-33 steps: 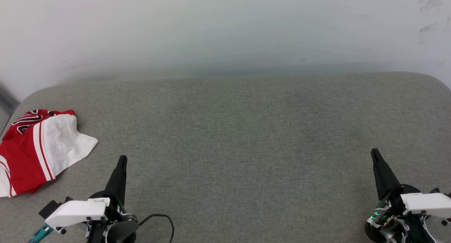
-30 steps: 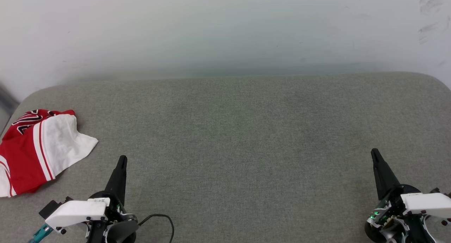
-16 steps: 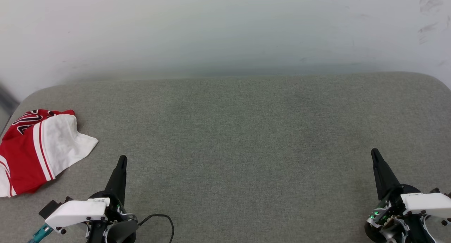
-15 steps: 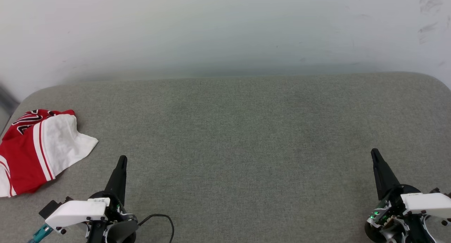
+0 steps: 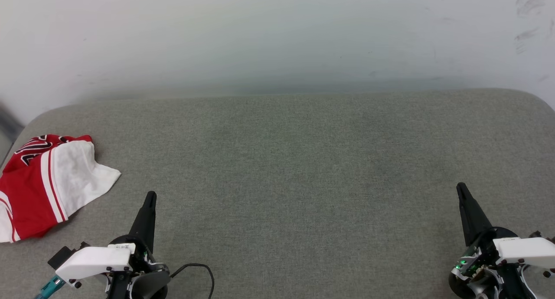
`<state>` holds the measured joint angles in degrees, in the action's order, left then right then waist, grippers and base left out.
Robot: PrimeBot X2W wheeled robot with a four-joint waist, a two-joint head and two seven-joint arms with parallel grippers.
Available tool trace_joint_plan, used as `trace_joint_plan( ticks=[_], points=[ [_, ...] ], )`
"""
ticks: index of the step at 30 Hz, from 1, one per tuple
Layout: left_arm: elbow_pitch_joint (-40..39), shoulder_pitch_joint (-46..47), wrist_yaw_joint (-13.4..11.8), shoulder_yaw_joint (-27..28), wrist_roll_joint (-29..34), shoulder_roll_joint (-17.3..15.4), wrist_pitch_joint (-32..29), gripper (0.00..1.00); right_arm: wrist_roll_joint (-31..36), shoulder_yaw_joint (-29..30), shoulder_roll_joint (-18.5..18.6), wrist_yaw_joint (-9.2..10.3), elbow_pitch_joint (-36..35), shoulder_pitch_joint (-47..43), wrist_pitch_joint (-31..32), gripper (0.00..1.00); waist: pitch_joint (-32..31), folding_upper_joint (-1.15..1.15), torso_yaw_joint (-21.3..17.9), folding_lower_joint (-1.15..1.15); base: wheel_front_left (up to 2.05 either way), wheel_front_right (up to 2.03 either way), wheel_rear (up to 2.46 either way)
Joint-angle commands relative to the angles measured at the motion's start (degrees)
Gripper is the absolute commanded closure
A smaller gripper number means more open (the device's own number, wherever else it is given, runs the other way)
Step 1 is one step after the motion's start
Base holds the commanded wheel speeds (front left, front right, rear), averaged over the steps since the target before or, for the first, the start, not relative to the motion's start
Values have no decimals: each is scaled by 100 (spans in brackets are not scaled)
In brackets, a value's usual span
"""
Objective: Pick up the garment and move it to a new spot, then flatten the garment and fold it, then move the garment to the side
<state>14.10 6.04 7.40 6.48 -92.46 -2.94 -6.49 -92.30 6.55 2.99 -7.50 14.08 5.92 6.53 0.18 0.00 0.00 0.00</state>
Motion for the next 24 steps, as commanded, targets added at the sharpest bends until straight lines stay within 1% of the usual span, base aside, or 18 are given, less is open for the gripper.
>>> trace_joint_plan(
  ticks=[1,11,12,15,24],
  points=[
    [3,46,17,23,17,10,-30,100,-23,-4,-23,2,4,61,4,100,0,0,0,0,0,0,0],
    [-1,0,0,0,1,0,1,100,1,-1,0,0,-1,0,-1,100,0,0,0,0,0,0,0],
    [22,-12,-1,-7,2,2,8,0,3,-4,0,0,19,-15,-4,0,0,0,0,0,0,0,0],
    [162,-155,-8,-31,3,18,18,0,6,-13,-3,1,159,-170,-10,0,1,0,0,0,0,0,0],
    [-63,-293,-5,-81,160,16,282,0,243,-168,-4,1,38,-237,-275,0,8,0,-5,0,0,0,0]
  ],
)
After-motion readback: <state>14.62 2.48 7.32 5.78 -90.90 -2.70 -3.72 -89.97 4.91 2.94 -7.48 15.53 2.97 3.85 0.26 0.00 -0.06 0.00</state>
